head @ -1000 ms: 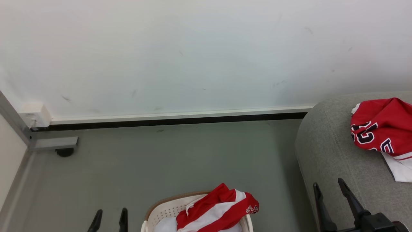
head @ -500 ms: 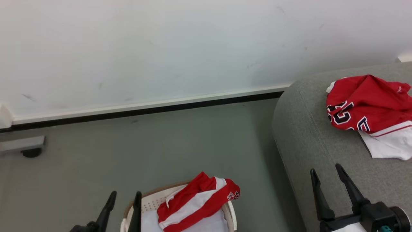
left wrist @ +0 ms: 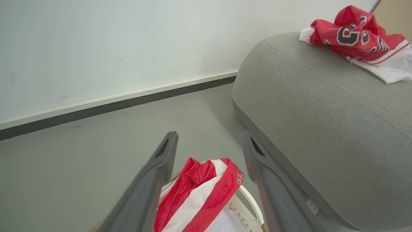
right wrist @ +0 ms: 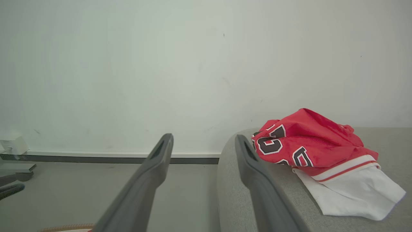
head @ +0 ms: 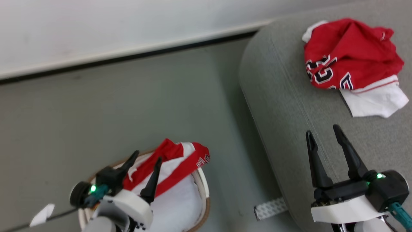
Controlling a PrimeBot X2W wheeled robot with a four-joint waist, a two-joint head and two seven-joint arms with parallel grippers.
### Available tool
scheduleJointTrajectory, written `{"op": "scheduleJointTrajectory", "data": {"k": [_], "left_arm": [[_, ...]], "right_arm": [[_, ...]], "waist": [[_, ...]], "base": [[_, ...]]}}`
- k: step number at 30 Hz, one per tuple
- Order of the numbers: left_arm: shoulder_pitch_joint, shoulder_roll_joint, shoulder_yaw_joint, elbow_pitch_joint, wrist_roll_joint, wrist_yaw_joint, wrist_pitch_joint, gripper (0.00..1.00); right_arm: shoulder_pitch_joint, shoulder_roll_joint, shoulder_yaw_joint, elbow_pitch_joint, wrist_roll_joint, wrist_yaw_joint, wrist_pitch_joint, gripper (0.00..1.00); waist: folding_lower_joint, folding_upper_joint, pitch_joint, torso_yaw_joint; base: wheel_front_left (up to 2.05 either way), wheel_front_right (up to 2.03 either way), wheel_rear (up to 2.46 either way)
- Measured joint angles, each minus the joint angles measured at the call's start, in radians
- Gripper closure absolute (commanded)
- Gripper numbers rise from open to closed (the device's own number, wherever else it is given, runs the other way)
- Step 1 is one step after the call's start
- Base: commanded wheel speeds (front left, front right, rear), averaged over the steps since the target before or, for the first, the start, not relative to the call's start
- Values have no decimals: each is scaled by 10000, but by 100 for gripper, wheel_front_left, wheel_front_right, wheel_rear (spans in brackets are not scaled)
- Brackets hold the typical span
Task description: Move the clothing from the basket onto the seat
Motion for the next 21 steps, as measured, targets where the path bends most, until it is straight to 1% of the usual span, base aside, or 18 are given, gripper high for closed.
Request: {"op": "scheduleJointTrajectory", "data": {"k": [4,10,17,21], "left_arm": [[-1068,387,-639,972,163,-25,637,0],[-2291,685,-1572,2470,-10,-25,1388,0],[-3694,1160,-2318,4033,56,-25,1578,0],[-4474,1239,-2736,4660,291,-25,1440,0]], "right_arm": [[-380,-2,134,-366,384,0,0,0],[-915,0,407,-732,662,0,2,0],[-1822,-2,688,-1179,1001,0,2,0],[-1958,0,692,-1348,1016,0,2,0]], "waist": [[1,0,862,-342],[1,0,2088,-739],[0,0,3383,-1086],[0,0,3984,-1193]], "base": [[0,0,0],[0,0,0],[0,0,0],[0,0,0]]}}
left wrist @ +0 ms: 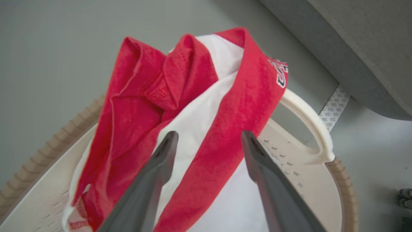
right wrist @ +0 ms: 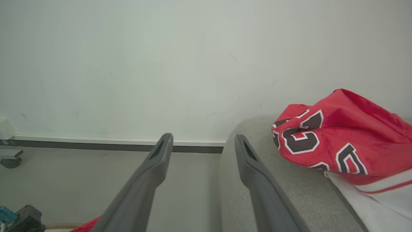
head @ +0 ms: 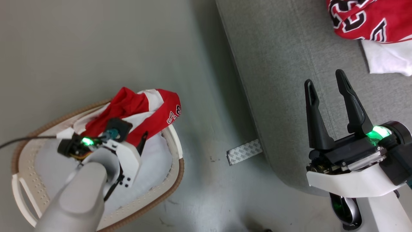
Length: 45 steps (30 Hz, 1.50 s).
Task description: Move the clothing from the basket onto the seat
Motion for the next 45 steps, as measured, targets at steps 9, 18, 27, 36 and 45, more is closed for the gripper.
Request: {"op": "scheduleJointTrajectory", "data": {"k": [9,18,27,36,45], "left_arm": [[-1465,0,-523,928,487,0,-765,0],[-2243,-215,-1308,1927,704,0,-890,0],[-2969,-199,-2105,2796,715,0,-1342,56],[-3166,-627,-2685,3346,180,0,-1833,100],[-2795,-798,-2800,2757,-1106,0,-2299,100]], "right_arm": [[67,2,-13,-115,94,0,0,0],[81,2,-54,-201,48,0,0,0],[318,0,-209,-349,-297,0,0,0],[325,0,-305,-393,-489,0,0,0],[40,2,-198,-117,-435,0,0,0]], "waist": [[0,0,719,96],[-1,0,995,234],[-1,0,1433,702],[-2,0,1462,939],[-1,0,1023,1016]], "base": [[0,0,0],[3,3,3],[11,11,11],[0,0,0],[0,0,0]]}}
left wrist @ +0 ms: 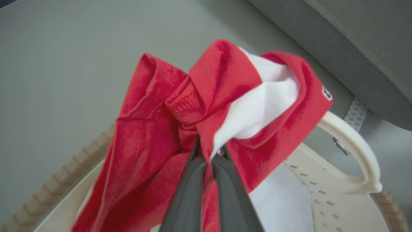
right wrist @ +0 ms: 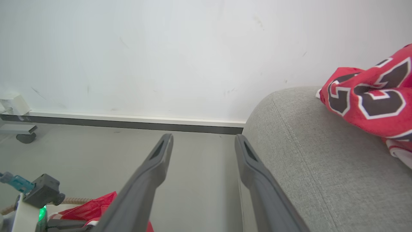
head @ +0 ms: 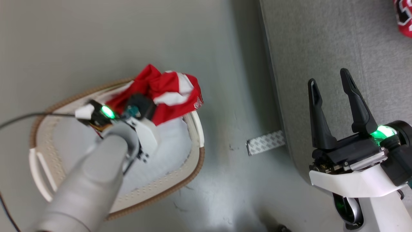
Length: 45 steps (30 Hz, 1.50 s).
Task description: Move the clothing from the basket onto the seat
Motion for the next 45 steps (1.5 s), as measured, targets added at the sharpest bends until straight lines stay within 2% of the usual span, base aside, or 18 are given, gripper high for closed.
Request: {"op": "scheduleJointTrajectory", "data": {"k": [6,12,28,36,45], "left_arm": [[1257,-21,109,-1492,-922,-2,-58,100],[2838,111,520,-3074,-1275,67,-67,100],[5369,585,1492,-6719,-2240,1074,176,100],[6087,1124,1772,-9077,-2577,1662,1099,100],[6250,1758,2142,-10987,-2744,2178,1994,100]], "right_arm": [[187,12,-98,391,12,0,2,0],[917,13,-257,886,-100,0,0,0],[2513,8,-274,1753,-453,0,0,0],[3120,8,476,1904,-295,0,0,0],[3097,13,1655,1850,-75,0,0,0]], "waist": [[-1,0,-1040,321],[-2,0,-2510,720],[-6,0,-6379,1763],[-5,0,-7594,2255],[-3,0,-8172,2771]], "base": [[0,0,0],[0,0,0],[0,0,0],[0,0,0],[0,0,0]]}}
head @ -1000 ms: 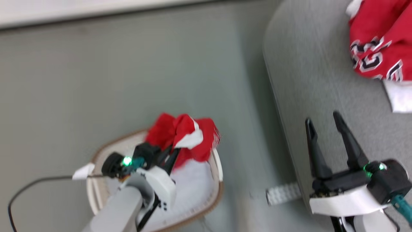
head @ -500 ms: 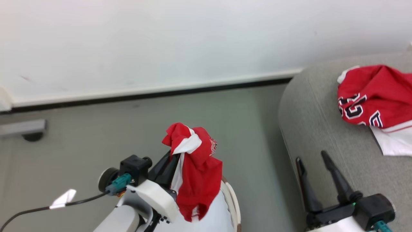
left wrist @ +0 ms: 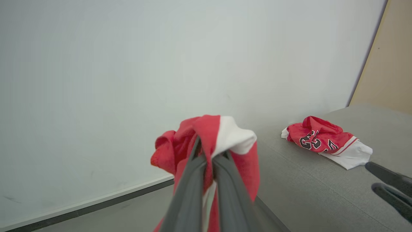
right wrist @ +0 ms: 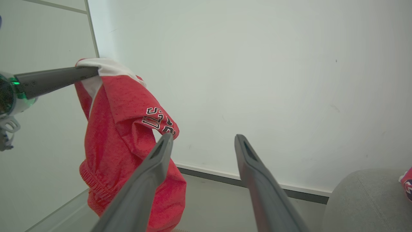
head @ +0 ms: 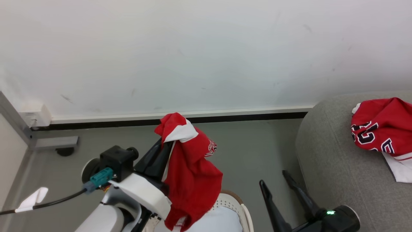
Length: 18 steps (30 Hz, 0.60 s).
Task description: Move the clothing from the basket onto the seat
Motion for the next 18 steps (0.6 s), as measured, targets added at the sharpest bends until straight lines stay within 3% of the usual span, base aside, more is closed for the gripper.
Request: {"op": "scheduleJointTrajectory", "data": {"k": [11,18], "left_arm": [[153,134,-374,-1526,23,213,765,100],[130,-31,-857,-1921,107,161,1104,100]], "right_arm": [[-740,6,2203,186,382,0,0,0],[-1755,8,2761,957,531,0,0,0]], "waist": [[1,0,-203,431],[1,0,-156,607]], "base": [[0,0,0],[0,0,0]]}}
